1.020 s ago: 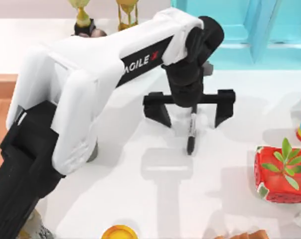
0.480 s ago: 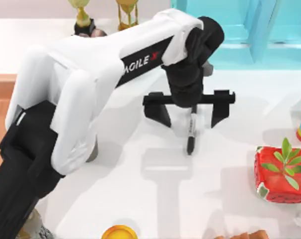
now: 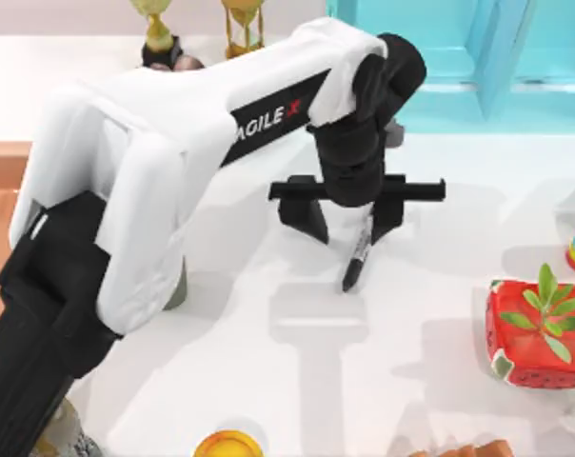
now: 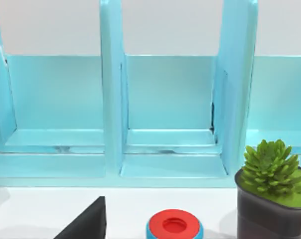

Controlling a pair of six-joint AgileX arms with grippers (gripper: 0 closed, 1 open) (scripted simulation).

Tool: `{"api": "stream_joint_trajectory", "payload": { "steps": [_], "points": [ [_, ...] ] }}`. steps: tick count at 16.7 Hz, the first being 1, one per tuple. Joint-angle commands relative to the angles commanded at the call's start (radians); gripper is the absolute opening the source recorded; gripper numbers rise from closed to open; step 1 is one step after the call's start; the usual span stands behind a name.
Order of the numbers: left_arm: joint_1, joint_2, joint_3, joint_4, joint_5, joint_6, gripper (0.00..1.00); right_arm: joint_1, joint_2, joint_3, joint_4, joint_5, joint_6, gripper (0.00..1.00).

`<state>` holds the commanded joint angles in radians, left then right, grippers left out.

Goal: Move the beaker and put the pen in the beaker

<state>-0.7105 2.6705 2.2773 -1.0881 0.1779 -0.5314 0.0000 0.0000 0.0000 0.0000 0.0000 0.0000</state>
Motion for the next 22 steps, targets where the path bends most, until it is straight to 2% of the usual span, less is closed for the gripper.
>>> {"api": "stream_joint_trajectory", "payload": {
  "steps": [1, 2, 9, 10, 14, 22],
  "points": [
    [0.000, 0.000, 0.000, 0.000, 0.000, 0.000, 0.02, 0.000, 0.000, 0.000, 0.000, 0.000, 0.000, 1.00],
    [0.000, 0.000, 0.000, 0.000, 0.000, 0.000, 0.00, 0.000, 0.000, 0.000, 0.000, 0.000, 0.000, 1.00],
    [0.000, 0.000, 0.000, 0.000, 0.000, 0.000, 0.00, 0.000, 0.000, 0.000, 0.000, 0.000, 0.000, 1.00],
    [0.016, -0.079, -0.019, -0.040, -0.049, 0.039, 0.00, 0.000, 0.000, 0.000, 0.000, 0.000, 0.000, 1.00],
    [-0.006, -0.151, -0.076, -0.047, -0.051, 0.015, 0.00, 0.000, 0.000, 0.000, 0.000, 0.000, 0.000, 1.00],
    [-0.115, -0.479, -0.344, -0.096, -0.069, -0.096, 0.00, 0.000, 0.000, 0.000, 0.000, 0.000, 0.000, 1.00]
  ]
}}
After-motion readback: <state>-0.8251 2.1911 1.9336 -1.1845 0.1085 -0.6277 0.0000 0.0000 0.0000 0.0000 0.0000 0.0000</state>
